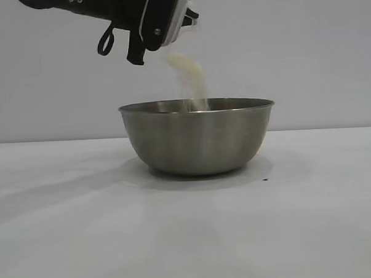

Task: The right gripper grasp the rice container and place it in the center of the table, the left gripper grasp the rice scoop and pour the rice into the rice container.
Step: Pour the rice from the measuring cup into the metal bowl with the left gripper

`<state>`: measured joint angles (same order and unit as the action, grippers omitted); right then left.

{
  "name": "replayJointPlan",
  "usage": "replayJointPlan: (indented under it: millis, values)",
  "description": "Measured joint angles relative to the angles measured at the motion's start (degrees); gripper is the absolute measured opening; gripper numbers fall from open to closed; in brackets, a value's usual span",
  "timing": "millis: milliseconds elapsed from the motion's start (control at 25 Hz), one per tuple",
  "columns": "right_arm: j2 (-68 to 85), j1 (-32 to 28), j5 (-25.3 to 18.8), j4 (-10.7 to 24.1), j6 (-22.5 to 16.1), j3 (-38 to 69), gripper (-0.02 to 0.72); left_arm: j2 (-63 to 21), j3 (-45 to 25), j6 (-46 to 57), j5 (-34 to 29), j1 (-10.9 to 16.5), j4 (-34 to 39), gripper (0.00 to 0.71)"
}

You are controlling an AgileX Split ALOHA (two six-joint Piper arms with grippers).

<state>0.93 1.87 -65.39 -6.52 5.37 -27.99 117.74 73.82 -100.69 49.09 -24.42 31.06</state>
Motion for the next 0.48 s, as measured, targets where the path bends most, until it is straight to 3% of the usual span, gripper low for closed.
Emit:
replayJointPlan:
  millis: [480]
  values:
    - [0.0,0.0,0.0,0.0,0.0,0.0,0.315,0.0,-3.6,-3.8,5.6,0.0,-1.1,0.0]
